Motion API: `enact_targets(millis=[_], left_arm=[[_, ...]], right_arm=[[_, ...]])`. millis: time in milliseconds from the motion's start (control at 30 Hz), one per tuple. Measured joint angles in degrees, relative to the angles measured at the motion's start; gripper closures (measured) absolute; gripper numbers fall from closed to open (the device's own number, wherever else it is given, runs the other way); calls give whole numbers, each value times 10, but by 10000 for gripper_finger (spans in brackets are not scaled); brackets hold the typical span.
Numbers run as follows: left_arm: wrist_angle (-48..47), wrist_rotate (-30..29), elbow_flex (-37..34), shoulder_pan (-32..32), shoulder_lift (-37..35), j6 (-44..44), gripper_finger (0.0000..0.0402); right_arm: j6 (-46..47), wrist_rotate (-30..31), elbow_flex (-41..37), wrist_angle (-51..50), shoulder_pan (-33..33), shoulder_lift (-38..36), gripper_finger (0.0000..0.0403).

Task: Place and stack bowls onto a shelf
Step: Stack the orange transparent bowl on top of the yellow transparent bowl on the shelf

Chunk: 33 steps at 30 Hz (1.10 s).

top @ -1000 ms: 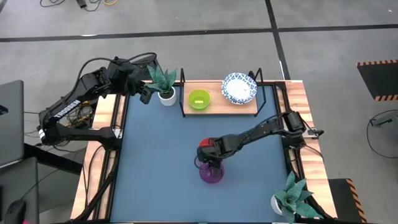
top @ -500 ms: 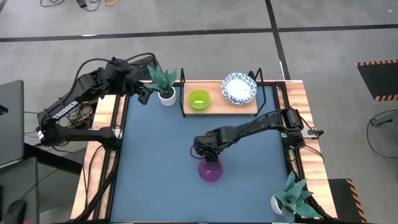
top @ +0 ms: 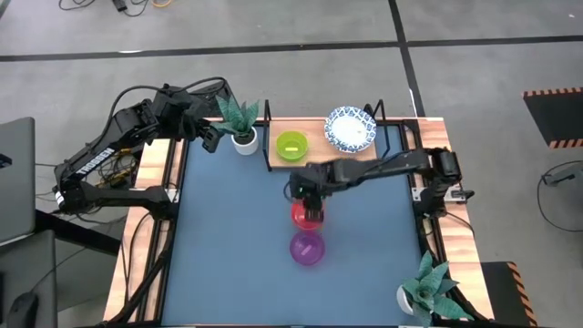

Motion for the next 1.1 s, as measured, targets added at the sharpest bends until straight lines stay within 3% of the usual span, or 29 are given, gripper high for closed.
enact_targets(millis=[233,367,767,867,1033,1100], left_arm=[[0,-1,0,0,0,-5,101],[0,-2,0,0,0,-15,101],[5,-32,0,0,0,-32,101],[5,-33,0,0,0,-36,101],[5,-33,0,0,0,-45,101],[5,-35,0,0,0,-49,101]], right_arm=[[-36,-20,-3,-19,-62,-3,216],[-48,-45,-2,-14,-62,15,216],[-88,-45,-3,-8,-59,110,223],[-91,-45,-3,-5,-61,111,261],[-104,-50,-2,-13,-67,100,379],[-102,-51,-1,-11,-73,96,380]])
